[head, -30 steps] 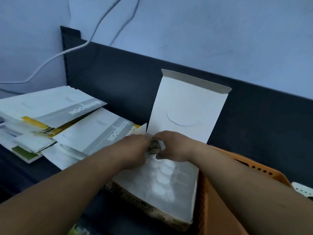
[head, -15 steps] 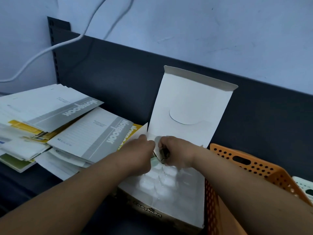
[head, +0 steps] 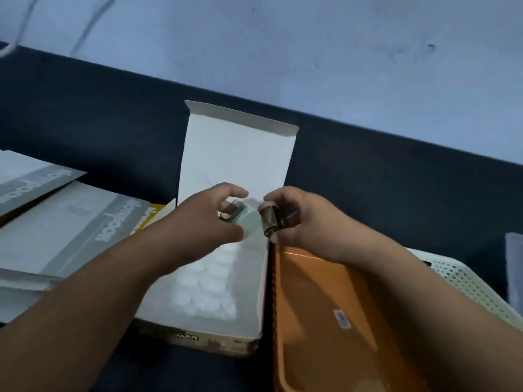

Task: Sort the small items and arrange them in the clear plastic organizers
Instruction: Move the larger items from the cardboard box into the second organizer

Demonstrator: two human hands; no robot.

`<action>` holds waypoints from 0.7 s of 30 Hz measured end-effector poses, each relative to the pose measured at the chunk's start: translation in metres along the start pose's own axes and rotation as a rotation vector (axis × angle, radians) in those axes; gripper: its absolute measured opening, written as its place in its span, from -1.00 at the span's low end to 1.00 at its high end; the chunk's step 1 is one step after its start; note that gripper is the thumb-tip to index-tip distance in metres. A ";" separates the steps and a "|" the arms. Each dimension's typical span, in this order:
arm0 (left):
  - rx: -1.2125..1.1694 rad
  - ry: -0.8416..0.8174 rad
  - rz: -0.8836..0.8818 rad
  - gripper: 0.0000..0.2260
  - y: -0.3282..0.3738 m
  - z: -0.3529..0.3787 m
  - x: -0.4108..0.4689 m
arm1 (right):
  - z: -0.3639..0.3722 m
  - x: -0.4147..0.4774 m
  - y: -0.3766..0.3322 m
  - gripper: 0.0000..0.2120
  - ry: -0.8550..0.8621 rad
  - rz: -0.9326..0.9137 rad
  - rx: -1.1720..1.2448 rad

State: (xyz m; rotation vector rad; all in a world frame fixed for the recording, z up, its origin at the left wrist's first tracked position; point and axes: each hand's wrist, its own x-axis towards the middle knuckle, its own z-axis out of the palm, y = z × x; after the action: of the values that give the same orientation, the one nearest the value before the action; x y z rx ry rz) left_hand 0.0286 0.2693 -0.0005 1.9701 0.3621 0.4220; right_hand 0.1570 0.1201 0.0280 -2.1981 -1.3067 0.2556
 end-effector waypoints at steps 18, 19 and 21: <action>-0.143 -0.297 0.186 -0.73 0.161 0.257 -0.094 | -0.113 -0.308 0.113 -0.86 0.450 0.189 0.428; -0.140 -0.326 0.193 -0.74 0.168 0.276 -0.102 | -0.117 -0.329 0.122 -0.91 0.483 0.210 0.465; -0.158 -0.375 0.201 -0.76 0.181 0.315 -0.117 | -0.125 -0.372 0.141 -0.95 0.550 0.265 0.473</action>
State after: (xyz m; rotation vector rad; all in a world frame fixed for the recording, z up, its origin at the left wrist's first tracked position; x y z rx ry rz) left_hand 0.0764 -0.1090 0.0235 1.8869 -0.1053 0.1928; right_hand 0.1281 -0.2950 0.0084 -1.8405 -0.5834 0.0406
